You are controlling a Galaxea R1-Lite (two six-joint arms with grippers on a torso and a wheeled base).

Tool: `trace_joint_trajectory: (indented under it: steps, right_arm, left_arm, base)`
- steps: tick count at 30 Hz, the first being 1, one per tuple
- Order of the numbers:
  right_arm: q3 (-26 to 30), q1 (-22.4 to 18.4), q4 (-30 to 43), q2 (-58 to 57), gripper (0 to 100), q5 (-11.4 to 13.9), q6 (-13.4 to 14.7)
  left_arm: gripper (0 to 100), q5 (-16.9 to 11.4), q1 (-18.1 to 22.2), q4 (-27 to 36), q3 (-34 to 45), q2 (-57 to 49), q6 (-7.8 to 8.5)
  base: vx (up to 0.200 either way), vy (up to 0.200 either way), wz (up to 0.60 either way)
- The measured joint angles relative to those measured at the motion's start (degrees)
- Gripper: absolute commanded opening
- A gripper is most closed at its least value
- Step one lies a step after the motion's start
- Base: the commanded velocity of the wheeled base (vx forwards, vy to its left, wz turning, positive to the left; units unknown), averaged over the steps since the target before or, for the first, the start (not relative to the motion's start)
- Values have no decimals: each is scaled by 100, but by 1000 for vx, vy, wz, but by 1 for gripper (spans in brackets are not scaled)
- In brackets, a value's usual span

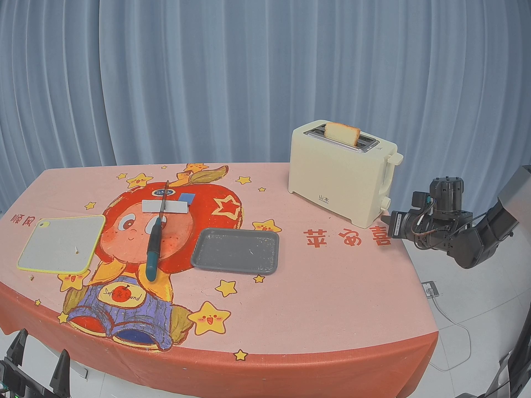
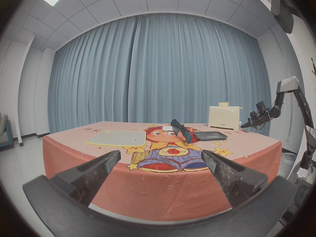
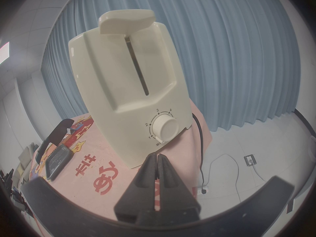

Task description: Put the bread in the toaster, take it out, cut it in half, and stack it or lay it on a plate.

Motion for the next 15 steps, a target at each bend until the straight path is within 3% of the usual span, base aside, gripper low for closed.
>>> trace_joint_trajectory:
  steps: [15]
  right_arm:
    - [9, -10, 11, 30, 0, -17, 0]
  left_arm:
    - [100, 0, 0, 0, 0, 0, 0]
  base:
    - [0, 0, 0]
